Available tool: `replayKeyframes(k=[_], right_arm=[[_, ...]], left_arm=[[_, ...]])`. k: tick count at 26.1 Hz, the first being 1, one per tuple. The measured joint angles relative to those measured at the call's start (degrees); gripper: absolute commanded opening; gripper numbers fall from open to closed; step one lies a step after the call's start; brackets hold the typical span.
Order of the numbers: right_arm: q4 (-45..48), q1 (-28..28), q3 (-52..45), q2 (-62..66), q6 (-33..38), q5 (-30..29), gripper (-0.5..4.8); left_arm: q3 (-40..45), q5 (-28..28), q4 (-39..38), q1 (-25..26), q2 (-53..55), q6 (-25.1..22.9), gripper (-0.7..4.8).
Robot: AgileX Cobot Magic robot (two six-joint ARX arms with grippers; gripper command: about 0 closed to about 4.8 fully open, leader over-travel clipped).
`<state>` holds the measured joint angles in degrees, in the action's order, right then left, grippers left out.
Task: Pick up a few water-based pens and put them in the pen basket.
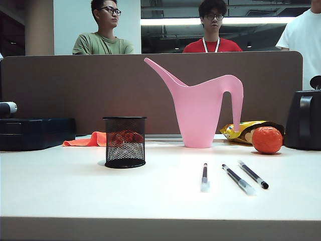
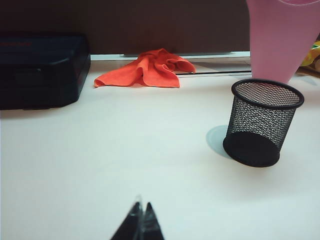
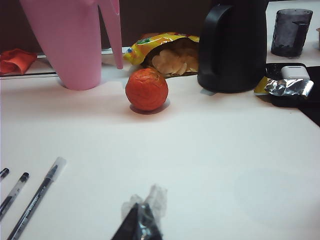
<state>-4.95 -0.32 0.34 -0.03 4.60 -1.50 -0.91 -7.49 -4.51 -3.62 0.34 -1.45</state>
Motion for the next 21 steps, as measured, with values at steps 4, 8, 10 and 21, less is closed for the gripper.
replayKeyframes(k=[4, 8, 10, 21], right_arm=[[0.24, 0.00, 0.00, 0.00, 0.00, -0.02, -0.06], [1.07, -0.02, 0.00, 0.00, 0.00, -0.85, -0.06], [1.31, -0.02, 0.00, 0.00, 0.00, -2.73, -0.06], [-1.97, -0.02, 5.77, 0.09, 3.06, -7.76, -0.06]], left_arm=[[0.00, 0.00, 0.00, 0.00, 0.00, 0.00, -0.04], [0.00, 0.00, 0.00, 0.00, 0.00, 0.00, -0.04], [0.00, 0.00, 0.00, 0.00, 0.00, 0.00, -0.04], [0.00, 0.00, 0.00, -0.02, 0.00, 0.00, -0.04]])
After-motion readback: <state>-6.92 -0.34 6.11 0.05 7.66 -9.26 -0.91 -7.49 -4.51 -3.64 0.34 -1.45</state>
